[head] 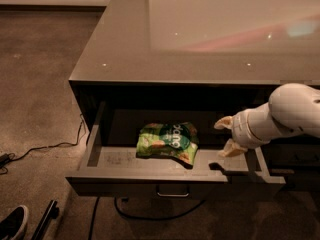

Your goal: Open top drawer

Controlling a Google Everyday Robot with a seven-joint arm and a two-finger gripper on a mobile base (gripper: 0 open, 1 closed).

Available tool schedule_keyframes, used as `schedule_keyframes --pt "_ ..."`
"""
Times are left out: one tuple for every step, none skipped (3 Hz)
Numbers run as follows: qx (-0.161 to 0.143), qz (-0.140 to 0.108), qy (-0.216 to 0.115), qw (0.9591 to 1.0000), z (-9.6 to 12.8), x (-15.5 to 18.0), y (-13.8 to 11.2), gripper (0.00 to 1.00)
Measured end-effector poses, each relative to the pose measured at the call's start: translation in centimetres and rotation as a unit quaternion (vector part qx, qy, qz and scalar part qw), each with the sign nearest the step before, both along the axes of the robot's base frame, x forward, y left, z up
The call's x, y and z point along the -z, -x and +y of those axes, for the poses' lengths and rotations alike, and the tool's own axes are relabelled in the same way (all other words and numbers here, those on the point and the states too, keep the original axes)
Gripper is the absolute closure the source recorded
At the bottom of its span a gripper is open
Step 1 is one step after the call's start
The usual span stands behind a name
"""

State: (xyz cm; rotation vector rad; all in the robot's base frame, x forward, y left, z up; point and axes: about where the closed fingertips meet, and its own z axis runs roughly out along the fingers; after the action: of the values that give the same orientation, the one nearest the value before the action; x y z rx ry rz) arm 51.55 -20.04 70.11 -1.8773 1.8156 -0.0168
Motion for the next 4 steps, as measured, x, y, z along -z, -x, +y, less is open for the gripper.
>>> schedule_keyframes --pt "0.002 0.007 -0.002 1.0 0.0 0.7 -1.0 0.65" --pt "-0.001 0.024 0.002 0.9997 0.3 2.2 -1.3 0.88" --pt "-0.004 0.045 -0.001 0.999 0.6 4.0 -1.0 1.0" --pt "-0.009 0.061 0.0 0.9981 0.9 5.2 -0.8 1.0"
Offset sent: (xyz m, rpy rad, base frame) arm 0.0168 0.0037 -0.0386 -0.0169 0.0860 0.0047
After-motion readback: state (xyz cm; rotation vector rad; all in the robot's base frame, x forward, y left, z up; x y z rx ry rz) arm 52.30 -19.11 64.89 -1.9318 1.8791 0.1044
